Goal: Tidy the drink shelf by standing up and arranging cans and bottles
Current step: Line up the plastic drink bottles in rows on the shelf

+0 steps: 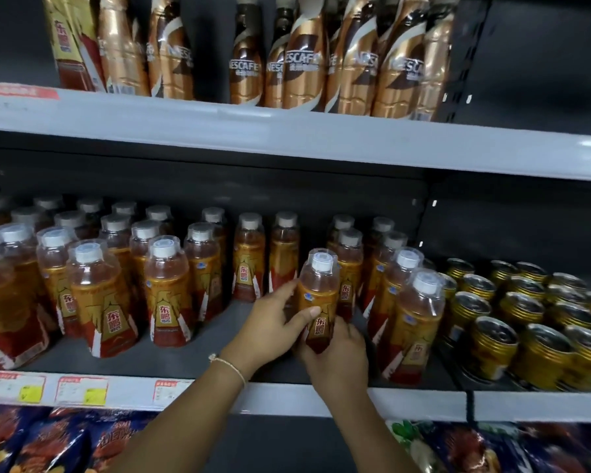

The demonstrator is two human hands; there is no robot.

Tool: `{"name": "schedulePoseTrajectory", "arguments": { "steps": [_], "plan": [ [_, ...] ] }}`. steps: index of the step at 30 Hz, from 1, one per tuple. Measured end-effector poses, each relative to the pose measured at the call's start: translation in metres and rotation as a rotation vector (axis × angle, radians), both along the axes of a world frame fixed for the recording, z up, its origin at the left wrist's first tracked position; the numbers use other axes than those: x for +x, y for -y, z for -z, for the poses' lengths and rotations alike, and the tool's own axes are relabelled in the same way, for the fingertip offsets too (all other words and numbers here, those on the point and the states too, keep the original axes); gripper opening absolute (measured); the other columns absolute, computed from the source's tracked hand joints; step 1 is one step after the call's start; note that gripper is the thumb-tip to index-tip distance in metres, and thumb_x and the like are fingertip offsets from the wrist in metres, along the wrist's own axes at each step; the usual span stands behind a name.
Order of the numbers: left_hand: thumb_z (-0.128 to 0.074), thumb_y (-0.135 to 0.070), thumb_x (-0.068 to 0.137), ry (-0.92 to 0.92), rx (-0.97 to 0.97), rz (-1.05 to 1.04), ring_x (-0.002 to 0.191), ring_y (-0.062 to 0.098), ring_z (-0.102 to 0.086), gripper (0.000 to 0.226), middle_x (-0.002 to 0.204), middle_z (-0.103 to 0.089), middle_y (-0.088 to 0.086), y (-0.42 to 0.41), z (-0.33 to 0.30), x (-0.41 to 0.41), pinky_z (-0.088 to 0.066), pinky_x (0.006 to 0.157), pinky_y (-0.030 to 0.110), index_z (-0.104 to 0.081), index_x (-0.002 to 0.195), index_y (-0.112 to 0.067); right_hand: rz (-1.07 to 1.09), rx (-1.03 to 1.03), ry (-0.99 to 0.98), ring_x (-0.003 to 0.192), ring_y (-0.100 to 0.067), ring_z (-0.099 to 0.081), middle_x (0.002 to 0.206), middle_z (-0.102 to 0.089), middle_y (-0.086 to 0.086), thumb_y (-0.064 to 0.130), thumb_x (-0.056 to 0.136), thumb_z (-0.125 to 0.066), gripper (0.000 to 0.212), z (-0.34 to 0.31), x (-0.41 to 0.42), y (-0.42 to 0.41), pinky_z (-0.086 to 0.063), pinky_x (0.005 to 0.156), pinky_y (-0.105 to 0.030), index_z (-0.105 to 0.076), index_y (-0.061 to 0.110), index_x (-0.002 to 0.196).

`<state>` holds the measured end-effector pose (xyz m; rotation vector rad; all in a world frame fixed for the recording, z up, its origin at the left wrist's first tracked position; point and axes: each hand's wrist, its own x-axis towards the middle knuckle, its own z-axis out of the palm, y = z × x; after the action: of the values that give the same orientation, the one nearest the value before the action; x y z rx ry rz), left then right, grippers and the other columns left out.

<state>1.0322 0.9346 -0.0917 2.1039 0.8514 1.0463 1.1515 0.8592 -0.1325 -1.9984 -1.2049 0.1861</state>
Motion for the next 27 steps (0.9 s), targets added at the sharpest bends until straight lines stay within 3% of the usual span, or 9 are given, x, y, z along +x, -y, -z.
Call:
{"name": "schedulePoseTrajectory", "arguments": {
  "steps": [2, 7, 11, 15, 20, 27],
  "plan": [
    [-0.069, -0.037, 0.088, 0.004, 0.010, -0.007, 0.100, -0.021, -0.054, 0.053, 0.117, -0.065, -0.015, 0.004, -0.001, 0.012, -0.040, 0.085, 0.000, -0.052, 0.137, -0.024, -0.010, 0.000, -0.014, 0.128, -0.023, -0.047, 0.137, -0.051, -0.005, 0.043, 0.087, -0.073, 0.080, 0.002, 0.006, 0.006, -0.046, 0.104, -0.036, -0.037, 0.015, 0.152],
    [-0.066, -0.033, 0.091, 0.022, -0.039, -0.047, 0.109, -0.002, -0.061, 0.047, 0.117, -0.067, -0.010, 0.010, 0.003, 0.037, -0.043, 0.089, 0.005, -0.055, 0.134, -0.019, 0.005, 0.008, -0.059, 0.137, -0.024, -0.041, 0.151, -0.040, -0.009, 0.029, 0.098, -0.060, 0.079, 0.004, 0.017, 0.017, -0.038, 0.111, -0.032, -0.015, 0.014, 0.161],
    [-0.062, -0.041, 0.090, 0.064, -0.139, -0.052, 0.104, -0.010, -0.060, 0.045, 0.113, -0.067, -0.019, 0.013, 0.010, 0.050, -0.048, 0.091, 0.011, -0.058, 0.131, -0.022, -0.009, 0.022, -0.073, 0.141, -0.026, -0.036, 0.155, -0.035, -0.012, 0.023, 0.101, -0.053, 0.073, 0.006, 0.020, 0.022, -0.032, 0.115, -0.032, -0.013, 0.009, 0.161],
    [-0.060, -0.033, 0.094, 0.063, -0.171, -0.071, 0.102, -0.020, -0.056, 0.034, 0.100, -0.063, -0.041, 0.014, 0.022, 0.055, -0.042, 0.083, 0.000, -0.062, 0.127, -0.023, -0.012, 0.010, -0.095, 0.146, -0.027, -0.029, 0.161, -0.027, -0.013, 0.014, 0.101, -0.047, 0.071, 0.007, 0.024, 0.023, -0.024, 0.119, -0.030, -0.008, 0.006, 0.160],
    [-0.060, -0.019, 0.096, 0.098, -0.220, -0.056, 0.109, -0.022, -0.051, 0.040, 0.121, -0.060, -0.022, 0.010, 0.035, 0.056, -0.037, 0.087, -0.001, -0.055, 0.136, -0.017, -0.019, -0.013, -0.100, 0.152, -0.027, -0.014, 0.167, -0.012, -0.009, 0.012, 0.098, -0.047, 0.079, 0.008, 0.023, 0.023, -0.014, 0.122, -0.029, 0.001, 0.006, 0.160],
    [-0.064, -0.011, 0.092, 0.174, -0.237, -0.041, 0.115, -0.012, -0.054, 0.046, 0.130, -0.061, -0.007, 0.008, 0.043, 0.069, -0.040, 0.097, 0.007, -0.053, 0.136, -0.020, -0.023, -0.062, -0.055, 0.153, -0.026, -0.002, 0.169, 0.006, -0.006, 0.013, 0.096, -0.045, 0.084, 0.008, 0.017, 0.023, -0.003, 0.122, -0.027, 0.013, 0.005, 0.158]
  ]
}}
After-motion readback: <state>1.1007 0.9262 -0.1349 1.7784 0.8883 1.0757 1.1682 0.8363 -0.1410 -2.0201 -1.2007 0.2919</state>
